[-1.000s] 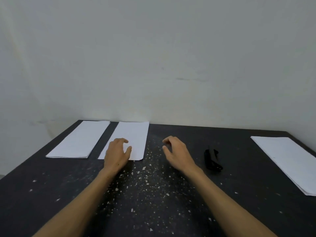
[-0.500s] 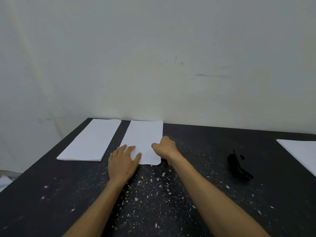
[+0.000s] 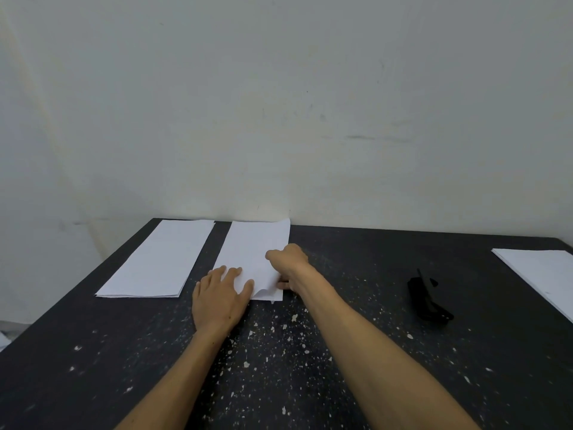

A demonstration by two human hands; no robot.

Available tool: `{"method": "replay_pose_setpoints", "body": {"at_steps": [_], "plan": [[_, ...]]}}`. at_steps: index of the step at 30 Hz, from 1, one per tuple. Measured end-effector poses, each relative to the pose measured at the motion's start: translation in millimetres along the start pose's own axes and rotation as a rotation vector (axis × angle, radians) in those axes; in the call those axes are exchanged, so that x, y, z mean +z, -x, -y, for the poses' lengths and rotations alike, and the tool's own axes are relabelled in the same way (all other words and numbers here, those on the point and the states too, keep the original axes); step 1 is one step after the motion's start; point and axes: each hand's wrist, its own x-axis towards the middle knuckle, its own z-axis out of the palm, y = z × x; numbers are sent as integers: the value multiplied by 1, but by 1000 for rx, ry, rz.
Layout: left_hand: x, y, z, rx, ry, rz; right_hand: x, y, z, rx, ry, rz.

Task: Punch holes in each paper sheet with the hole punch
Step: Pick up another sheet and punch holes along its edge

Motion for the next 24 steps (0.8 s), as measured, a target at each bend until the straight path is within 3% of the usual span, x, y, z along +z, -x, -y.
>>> {"method": "replay_pose_setpoints", "body": {"at_steps": [6, 11, 24], "plan": [[-3, 3, -2, -12, 19, 3, 8, 0, 4, -15, 125, -40], [-3, 3, -2, -9, 14, 0, 3, -10, 5, 36, -78, 3], [-6, 3, -2, -3, -1, 24, 12, -1, 5, 78, -278, 26]]}}
